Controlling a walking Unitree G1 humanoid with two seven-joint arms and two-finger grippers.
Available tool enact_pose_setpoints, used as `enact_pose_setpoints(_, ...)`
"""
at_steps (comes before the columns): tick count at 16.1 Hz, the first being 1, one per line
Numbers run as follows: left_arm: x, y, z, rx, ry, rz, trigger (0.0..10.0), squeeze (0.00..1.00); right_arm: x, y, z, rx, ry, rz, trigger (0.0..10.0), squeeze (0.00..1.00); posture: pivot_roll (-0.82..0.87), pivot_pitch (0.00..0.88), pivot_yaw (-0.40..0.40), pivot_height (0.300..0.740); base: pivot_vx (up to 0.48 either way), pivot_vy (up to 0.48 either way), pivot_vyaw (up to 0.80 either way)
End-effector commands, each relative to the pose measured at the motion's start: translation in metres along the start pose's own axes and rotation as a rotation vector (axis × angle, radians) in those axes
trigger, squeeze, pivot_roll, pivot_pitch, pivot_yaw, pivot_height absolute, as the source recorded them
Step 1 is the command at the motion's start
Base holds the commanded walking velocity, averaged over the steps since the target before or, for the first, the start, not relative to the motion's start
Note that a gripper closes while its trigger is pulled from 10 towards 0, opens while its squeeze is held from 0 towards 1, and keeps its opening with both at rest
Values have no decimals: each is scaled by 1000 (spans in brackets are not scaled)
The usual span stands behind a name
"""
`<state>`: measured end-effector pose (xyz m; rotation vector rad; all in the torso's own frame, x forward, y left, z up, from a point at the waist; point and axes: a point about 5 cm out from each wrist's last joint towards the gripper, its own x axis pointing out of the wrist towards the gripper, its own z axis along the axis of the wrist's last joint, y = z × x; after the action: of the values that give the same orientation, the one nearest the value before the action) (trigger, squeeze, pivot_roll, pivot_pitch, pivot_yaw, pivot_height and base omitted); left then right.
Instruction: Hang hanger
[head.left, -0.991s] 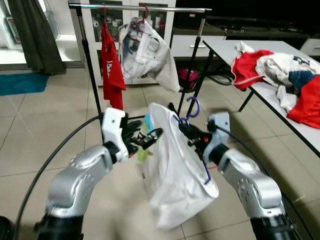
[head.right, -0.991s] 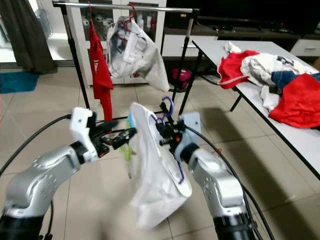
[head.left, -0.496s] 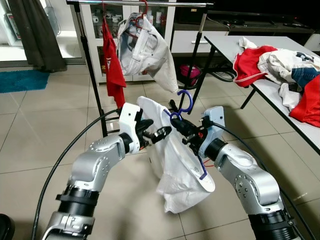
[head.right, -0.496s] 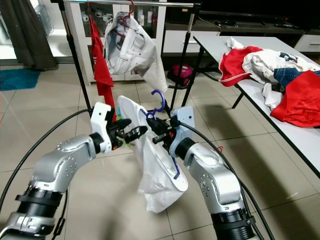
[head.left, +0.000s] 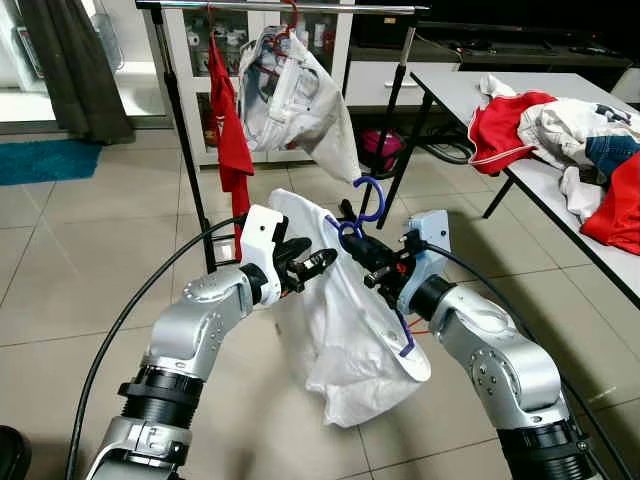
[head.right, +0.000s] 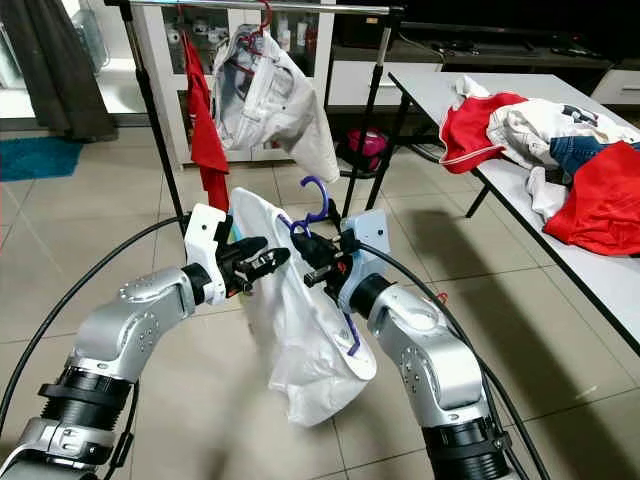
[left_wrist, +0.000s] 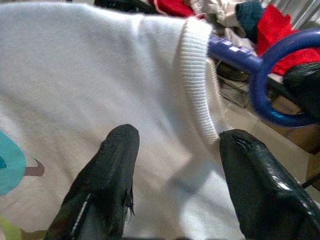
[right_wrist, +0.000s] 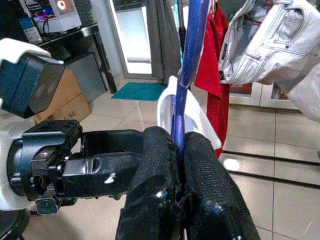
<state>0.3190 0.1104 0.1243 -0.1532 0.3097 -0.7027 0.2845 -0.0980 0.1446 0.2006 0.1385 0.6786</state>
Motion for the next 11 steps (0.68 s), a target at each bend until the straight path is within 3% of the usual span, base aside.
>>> enact_pose_setpoints(1,4,0,2,8,1,17,0,0,0,0,10,-20,-28,8,10000,0,-101,0,-61,740,0,0,0)
enact_pose_setpoints(11,10,-1,-1,-41,-31,-22,0,0,1,1,11,-22,-27,32,10000,0,-102,0,-66,740,0,0,0)
